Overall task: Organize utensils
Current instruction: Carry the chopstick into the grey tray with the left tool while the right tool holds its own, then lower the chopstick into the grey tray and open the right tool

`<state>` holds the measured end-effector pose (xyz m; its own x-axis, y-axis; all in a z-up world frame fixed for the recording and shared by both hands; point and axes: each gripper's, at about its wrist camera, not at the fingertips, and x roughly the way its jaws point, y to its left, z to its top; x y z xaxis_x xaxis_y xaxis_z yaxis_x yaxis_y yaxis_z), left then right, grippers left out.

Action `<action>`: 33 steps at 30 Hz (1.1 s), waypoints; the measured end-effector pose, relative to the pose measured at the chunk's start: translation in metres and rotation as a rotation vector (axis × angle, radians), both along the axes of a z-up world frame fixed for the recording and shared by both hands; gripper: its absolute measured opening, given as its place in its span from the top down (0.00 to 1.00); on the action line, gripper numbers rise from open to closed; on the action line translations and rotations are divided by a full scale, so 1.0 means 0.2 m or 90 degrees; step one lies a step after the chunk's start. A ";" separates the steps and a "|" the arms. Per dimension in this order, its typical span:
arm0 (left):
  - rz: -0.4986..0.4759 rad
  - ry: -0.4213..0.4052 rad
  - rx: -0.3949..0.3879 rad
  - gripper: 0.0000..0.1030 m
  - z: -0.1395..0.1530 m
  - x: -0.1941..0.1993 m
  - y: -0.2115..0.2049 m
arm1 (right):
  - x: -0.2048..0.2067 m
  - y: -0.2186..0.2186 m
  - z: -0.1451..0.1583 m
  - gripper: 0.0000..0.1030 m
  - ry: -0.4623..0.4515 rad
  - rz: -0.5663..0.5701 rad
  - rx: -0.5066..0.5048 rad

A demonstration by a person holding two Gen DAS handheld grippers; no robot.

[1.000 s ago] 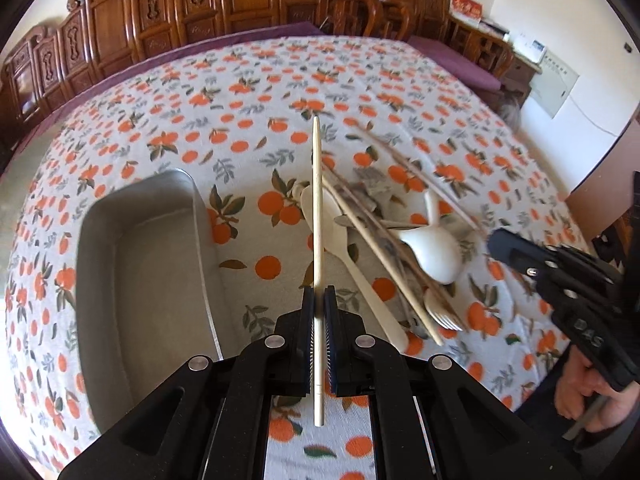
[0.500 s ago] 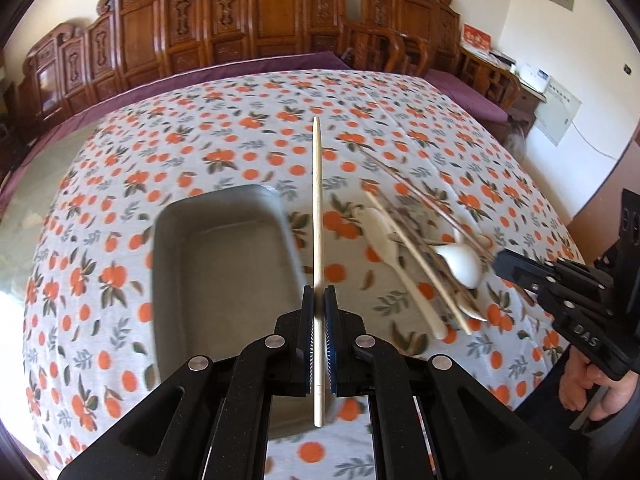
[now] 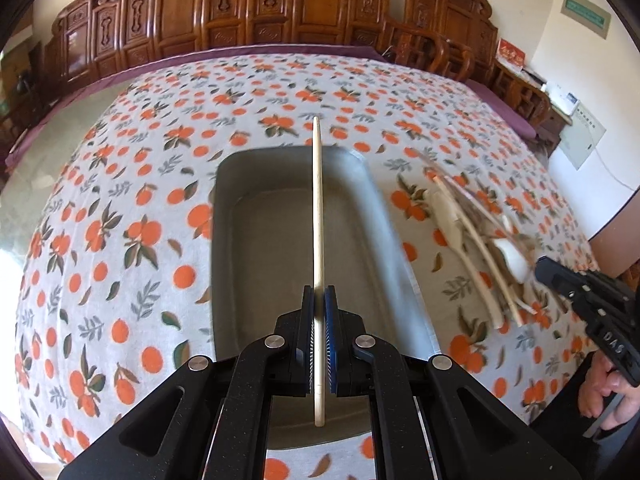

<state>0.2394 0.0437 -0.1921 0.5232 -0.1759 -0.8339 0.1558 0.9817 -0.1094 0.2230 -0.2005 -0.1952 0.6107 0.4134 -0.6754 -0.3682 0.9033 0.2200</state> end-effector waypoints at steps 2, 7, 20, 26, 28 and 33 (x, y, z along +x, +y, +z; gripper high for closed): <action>0.003 0.011 -0.004 0.96 -0.02 0.00 0.02 | -0.01 0.02 0.01 0.94 -0.002 -0.002 -0.008; 0.008 0.023 -0.007 0.96 -0.06 0.01 0.06 | -0.02 0.07 0.07 0.94 -0.012 -0.001 -0.043; 0.002 -0.028 -0.034 0.93 0.07 -0.03 0.12 | -0.02 0.38 0.22 0.94 -0.026 0.035 -0.067; 0.020 -0.049 -0.029 0.93 0.11 -0.05 0.20 | 0.00 0.55 0.16 0.94 0.004 0.055 -0.068; 0.029 -0.055 -0.028 0.93 0.13 -0.05 0.23 | 0.02 0.60 0.13 0.94 0.016 0.057 -0.074; 0.044 -0.058 -0.039 0.93 0.13 -0.04 0.29 | 0.07 0.68 0.05 0.94 0.044 0.057 -0.081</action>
